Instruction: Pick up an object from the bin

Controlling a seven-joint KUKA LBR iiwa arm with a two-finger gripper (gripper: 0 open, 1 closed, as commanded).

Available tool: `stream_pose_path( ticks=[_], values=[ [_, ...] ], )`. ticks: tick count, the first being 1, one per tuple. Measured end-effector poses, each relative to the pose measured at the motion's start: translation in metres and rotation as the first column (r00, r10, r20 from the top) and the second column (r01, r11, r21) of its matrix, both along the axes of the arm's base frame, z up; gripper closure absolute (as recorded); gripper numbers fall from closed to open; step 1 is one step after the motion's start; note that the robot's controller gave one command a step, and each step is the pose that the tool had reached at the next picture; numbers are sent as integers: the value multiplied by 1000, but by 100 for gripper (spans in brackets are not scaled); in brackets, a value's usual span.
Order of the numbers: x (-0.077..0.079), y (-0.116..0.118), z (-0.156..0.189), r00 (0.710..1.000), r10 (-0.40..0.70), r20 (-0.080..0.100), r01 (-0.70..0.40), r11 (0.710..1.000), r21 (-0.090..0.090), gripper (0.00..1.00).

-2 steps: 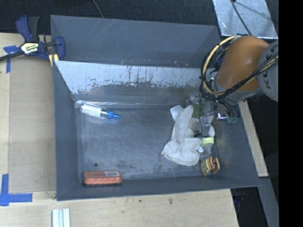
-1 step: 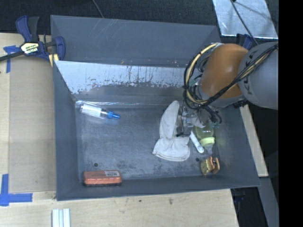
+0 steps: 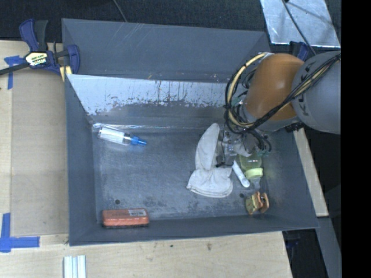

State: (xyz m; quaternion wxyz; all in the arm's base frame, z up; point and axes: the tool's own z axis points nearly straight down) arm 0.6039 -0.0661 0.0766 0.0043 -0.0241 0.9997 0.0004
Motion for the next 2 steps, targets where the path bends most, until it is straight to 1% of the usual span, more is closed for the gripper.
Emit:
stream_pose_path(
  ticks=[1,2],
  values=[
    [-4,2,49,1000,-14,-12,14,1000,0,100],
    [-22,-5,69,1000,27,3,-27,1000,-2,100]
  ],
)
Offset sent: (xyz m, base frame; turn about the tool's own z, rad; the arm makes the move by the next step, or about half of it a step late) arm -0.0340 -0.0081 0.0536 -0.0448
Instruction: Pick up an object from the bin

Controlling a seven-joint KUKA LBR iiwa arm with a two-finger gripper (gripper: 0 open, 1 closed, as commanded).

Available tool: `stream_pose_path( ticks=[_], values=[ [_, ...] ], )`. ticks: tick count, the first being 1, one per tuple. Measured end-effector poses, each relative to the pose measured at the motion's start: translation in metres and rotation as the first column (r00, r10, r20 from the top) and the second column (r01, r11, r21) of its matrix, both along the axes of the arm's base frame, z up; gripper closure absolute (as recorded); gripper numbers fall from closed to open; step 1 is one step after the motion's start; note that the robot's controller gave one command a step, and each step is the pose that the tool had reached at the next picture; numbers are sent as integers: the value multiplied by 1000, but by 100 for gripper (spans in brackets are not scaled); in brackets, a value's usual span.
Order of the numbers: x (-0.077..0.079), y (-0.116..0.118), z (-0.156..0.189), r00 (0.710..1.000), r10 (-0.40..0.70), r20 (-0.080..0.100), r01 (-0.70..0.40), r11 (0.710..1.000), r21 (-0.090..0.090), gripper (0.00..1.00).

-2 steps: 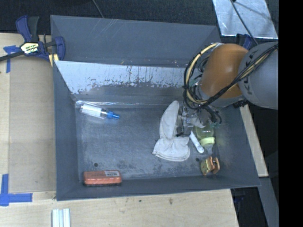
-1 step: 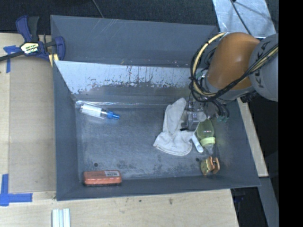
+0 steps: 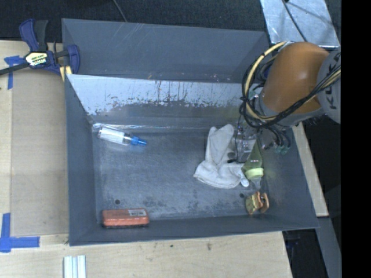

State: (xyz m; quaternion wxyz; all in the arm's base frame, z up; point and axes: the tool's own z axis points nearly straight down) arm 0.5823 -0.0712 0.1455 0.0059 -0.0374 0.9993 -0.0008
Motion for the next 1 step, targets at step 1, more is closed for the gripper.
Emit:
stream_pose_path(
  ticks=[1],
  values=[
    [29,4,74,998,66,-8,-66,998,1,100]
  ],
)
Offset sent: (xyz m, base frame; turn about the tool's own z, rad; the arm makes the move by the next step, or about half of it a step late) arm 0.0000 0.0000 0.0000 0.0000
